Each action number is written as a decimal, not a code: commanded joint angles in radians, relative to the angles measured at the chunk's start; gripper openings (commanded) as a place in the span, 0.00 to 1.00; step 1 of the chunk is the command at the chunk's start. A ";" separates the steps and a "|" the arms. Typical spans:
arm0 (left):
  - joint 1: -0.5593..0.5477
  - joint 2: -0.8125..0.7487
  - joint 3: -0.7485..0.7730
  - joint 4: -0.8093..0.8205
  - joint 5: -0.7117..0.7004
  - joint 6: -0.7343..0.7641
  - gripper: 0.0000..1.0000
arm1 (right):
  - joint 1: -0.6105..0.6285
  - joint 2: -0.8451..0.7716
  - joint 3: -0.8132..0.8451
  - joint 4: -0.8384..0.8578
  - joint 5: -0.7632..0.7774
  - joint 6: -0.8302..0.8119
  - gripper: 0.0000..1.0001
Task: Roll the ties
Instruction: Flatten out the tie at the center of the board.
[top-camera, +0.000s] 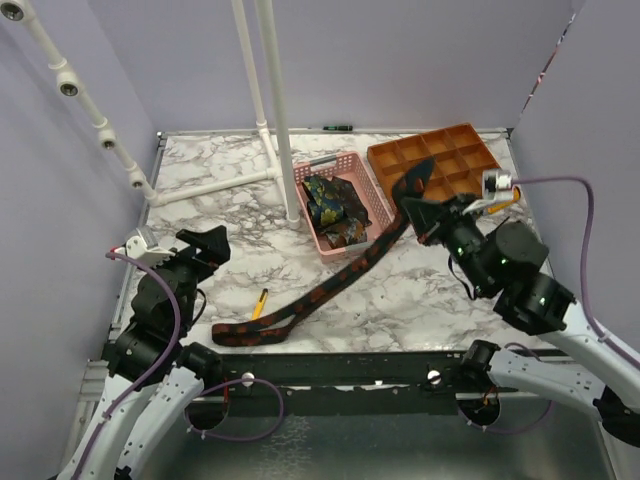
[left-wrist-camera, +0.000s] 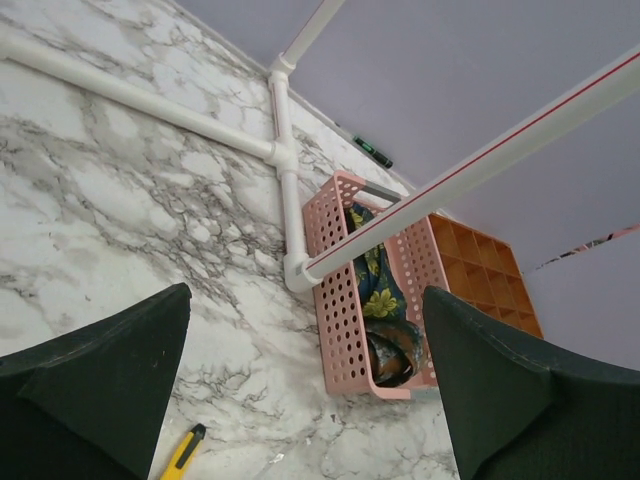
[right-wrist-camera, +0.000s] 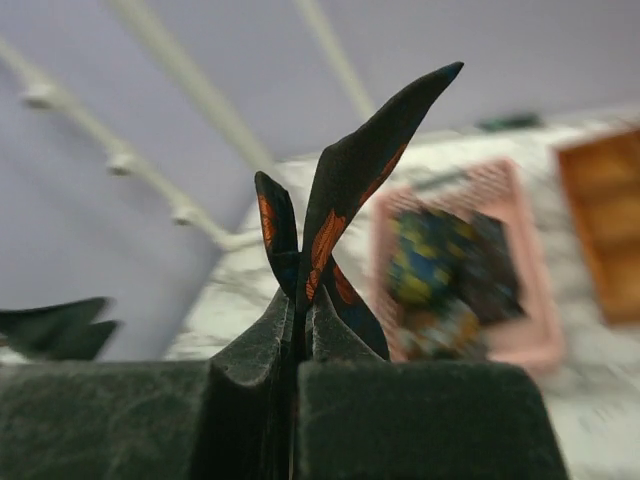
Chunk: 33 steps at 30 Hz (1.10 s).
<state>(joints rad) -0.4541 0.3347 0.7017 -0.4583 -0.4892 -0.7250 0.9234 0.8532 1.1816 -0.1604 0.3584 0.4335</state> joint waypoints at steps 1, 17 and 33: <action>-0.002 -0.042 -0.065 -0.054 -0.074 -0.073 0.99 | -0.001 -0.238 -0.389 -0.050 0.553 0.167 0.00; -0.002 0.054 -0.126 0.018 0.069 -0.100 0.99 | -0.002 -0.355 -0.491 -0.953 0.797 1.014 0.96; -0.002 0.124 -0.180 -0.014 0.190 -0.153 0.99 | -0.001 0.017 -0.062 -0.727 0.484 0.311 0.91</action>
<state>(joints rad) -0.4541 0.3859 0.5560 -0.4580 -0.4122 -0.8356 0.9195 0.5526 1.0695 -0.9340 1.0420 0.9184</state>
